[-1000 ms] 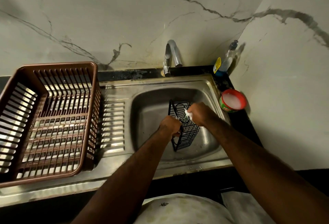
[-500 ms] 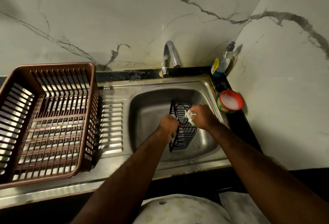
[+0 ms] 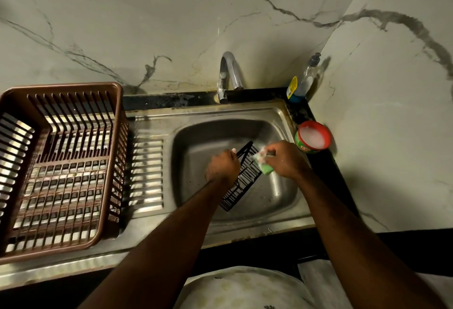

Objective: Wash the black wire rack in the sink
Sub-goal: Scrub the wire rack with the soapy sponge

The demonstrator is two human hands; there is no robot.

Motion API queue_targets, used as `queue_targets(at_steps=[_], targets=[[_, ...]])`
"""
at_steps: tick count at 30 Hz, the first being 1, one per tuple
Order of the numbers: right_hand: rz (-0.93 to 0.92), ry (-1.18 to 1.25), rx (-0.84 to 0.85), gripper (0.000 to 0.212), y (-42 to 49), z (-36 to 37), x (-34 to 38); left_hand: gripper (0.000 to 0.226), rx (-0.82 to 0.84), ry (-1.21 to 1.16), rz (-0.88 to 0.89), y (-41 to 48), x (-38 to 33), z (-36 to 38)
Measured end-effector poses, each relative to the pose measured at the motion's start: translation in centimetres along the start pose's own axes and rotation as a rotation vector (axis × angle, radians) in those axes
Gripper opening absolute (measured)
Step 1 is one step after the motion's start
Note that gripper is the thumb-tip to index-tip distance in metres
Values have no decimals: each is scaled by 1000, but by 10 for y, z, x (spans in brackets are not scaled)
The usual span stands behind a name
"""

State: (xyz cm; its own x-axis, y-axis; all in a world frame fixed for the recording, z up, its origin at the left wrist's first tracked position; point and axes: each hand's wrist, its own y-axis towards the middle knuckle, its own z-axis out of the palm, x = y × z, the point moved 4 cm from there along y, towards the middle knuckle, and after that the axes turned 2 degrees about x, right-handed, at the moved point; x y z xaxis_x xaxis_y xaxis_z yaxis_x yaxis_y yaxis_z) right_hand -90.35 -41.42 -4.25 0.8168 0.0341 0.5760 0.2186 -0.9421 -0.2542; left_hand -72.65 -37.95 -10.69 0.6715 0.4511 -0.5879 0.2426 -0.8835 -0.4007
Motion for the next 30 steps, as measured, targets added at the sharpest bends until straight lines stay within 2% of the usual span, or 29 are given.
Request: queue_targets(at_steps=[3, 6, 11, 17, 22, 26, 30], targets=[[33, -13, -164, 25, 4, 2, 3, 63, -32, 58, 18, -3, 5, 2], [-50, -90, -154, 27, 7, 28, 11, 66, -50, 109, 19, -6, 2, -2], [-120, -274, -204, 17, 14, 51, 24, 68, -56, 151, 55, -9, 0, -6], [-78, -430, -164, 13, 22, 49, 40, 66, -24, 213, 92, -10, -6, -5], [-16, -201, -231, 5, 25, 44, 32, 68, -35, 219, 65, -8, -3, -5], [57, 85, -384, 11, 13, 49, 20, 70, -15, 193, 20, -8, -5, -4], [162, 201, -400, 15, 7, 49, 11, 69, -6, 183, -1, -7, -5, -5]])
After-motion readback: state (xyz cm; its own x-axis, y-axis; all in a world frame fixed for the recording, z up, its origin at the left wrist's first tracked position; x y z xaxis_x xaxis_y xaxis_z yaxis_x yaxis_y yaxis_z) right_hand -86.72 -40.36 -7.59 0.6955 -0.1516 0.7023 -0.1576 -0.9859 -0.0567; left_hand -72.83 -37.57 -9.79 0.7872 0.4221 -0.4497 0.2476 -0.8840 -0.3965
